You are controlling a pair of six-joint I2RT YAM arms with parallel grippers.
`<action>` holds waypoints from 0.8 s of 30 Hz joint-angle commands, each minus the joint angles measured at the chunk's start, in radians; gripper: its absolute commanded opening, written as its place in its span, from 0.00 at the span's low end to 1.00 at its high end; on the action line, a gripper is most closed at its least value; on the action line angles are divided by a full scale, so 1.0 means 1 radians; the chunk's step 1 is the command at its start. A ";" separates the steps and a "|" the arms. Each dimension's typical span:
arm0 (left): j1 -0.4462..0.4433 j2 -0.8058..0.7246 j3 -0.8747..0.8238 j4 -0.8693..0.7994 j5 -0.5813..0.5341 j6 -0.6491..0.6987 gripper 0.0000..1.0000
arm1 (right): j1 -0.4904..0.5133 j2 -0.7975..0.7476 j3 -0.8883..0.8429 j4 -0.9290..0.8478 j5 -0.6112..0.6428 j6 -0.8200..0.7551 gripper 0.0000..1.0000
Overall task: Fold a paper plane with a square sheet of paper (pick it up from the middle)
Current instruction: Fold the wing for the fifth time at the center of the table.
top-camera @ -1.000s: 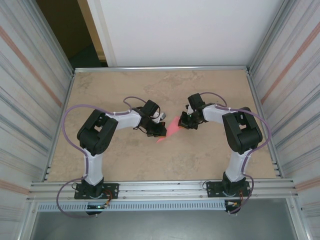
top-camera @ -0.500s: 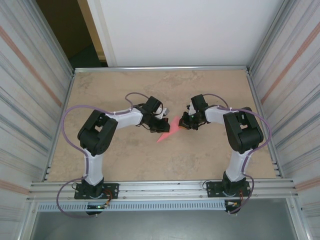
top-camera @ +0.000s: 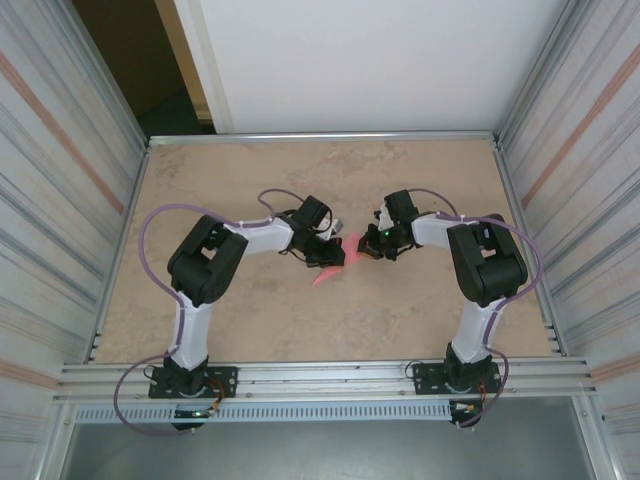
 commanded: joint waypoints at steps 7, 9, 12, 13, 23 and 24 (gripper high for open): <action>0.006 0.016 -0.098 -0.067 -0.062 -0.020 0.00 | -0.156 0.029 -0.045 0.022 0.006 -0.023 0.04; 0.006 0.019 -0.092 -0.068 -0.057 -0.017 0.00 | -0.179 0.012 -0.040 0.017 0.008 -0.020 0.04; 0.006 0.026 -0.074 -0.069 -0.048 -0.014 0.00 | -0.182 -0.038 -0.020 -0.020 0.024 -0.026 0.05; 0.006 0.026 -0.069 -0.069 -0.045 -0.014 0.00 | -0.177 -0.060 -0.018 -0.030 0.026 -0.027 0.05; 0.006 0.025 -0.055 -0.069 -0.038 -0.017 0.01 | 0.011 -0.175 -0.030 -0.076 0.068 0.014 0.05; 0.006 0.025 -0.055 -0.070 -0.037 -0.018 0.01 | 0.027 -0.170 -0.031 -0.069 0.070 0.023 0.05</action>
